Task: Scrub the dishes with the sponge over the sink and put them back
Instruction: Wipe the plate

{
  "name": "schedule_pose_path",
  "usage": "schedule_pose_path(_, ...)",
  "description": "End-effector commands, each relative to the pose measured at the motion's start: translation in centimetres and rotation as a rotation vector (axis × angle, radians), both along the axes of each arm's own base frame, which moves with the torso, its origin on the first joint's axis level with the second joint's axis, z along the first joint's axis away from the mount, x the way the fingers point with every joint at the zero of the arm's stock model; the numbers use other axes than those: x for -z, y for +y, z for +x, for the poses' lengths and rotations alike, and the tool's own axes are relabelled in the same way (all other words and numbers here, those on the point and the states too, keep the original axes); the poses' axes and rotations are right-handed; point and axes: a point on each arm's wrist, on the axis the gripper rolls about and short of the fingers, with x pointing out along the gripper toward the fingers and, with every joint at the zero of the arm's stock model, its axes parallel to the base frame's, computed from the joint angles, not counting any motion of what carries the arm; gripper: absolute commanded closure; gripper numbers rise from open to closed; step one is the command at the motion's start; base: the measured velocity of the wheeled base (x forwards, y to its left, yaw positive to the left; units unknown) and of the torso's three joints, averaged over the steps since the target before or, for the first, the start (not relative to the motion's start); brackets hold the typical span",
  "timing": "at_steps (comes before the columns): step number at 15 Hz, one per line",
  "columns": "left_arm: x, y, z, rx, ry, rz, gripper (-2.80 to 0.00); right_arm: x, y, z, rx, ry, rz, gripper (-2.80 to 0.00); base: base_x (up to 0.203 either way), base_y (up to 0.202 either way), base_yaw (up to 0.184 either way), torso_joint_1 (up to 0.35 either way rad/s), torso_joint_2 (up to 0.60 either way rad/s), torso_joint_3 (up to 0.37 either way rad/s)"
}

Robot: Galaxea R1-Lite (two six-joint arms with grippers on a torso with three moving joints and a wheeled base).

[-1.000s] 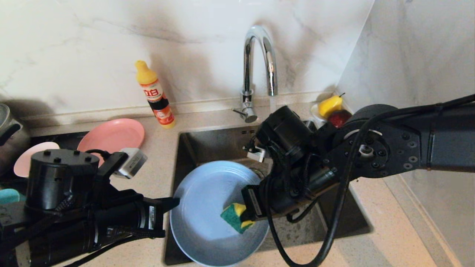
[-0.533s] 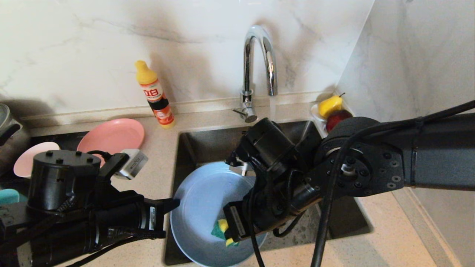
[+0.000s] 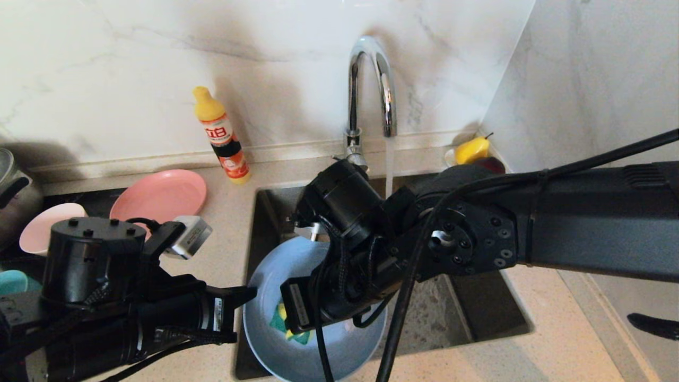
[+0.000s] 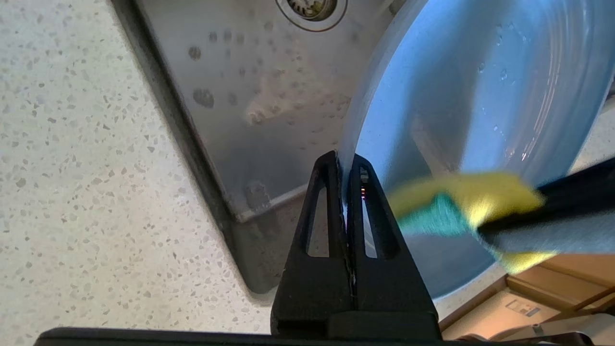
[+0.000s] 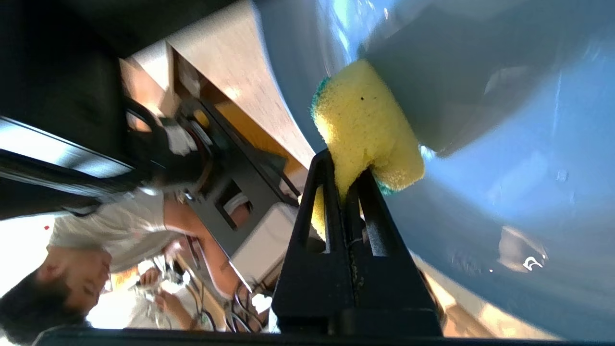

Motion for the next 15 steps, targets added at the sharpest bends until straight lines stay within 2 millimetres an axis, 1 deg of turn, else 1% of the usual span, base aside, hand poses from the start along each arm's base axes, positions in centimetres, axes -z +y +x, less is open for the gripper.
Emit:
schedule_pose_path(1, 0.1, 0.0, 0.0, 0.000, 0.003, 0.000, 0.00, -0.8, -0.1, 0.6, 0.016, -0.015, 0.025, 0.00, 0.000, 0.000, 0.000, 0.000, 0.00, 0.000)
schedule_pose_path(3, -0.1, 0.1, -0.1, -0.001, -0.003, -0.005, 0.00, -1.8, -1.1, 1.3, 0.044, -0.032, 0.048, 0.00, 0.000, 0.000, 0.000, 0.000, 0.00, 0.000)
schedule_pose_path(6, -0.3, 0.2, -0.3, -0.007, -0.011, -0.010, 0.00, -2.6, -2.9, 1.5, 0.076, -0.022, 0.035, 0.00, 0.000, 0.000, 0.000, 0.000, 0.00, 0.000)
schedule_pose_path(8, -0.6, 0.2, -0.3, -0.009, -0.021, -0.018, 0.00, -2.0, -3.9, 0.9, 0.079, 0.012, -0.010, 0.00, 0.000, 0.000, 0.000, 0.000, 0.00, 0.000)
schedule_pose_path(10, -0.5, 0.2, -0.4, -0.008, -0.018, -0.019, 0.00, -0.6, -4.7, 0.2, 0.076, 0.056, -0.063, 0.00, 0.000, 0.000, 0.000, 0.000, 0.00, 0.000)
schedule_pose_path(12, -0.5, 0.2, -0.3, -0.012, -0.013, -0.026, 0.00, 0.0, -5.7, -0.6, 0.072, 0.082, -0.092, 0.00, 0.000, 0.000, 0.000, 0.000, 0.00, 0.000)
schedule_pose_path(14, -0.8, 0.0, 0.1, -0.025, -0.011, -0.046, 0.00, -0.9, -6.3, -1.3, 0.071, 0.070, -0.079, 0.00, 0.000, 0.000, 0.000, 0.000, 0.00, 0.000)
schedule_pose_path(15, -0.8, -0.1, 0.3, -0.026, -0.007, -0.044, 0.00, -2.0, -6.8, -1.8, 0.072, 0.051, -0.057, 0.00, 0.000, 0.000, 0.000, 0.000, 0.00, 0.000)
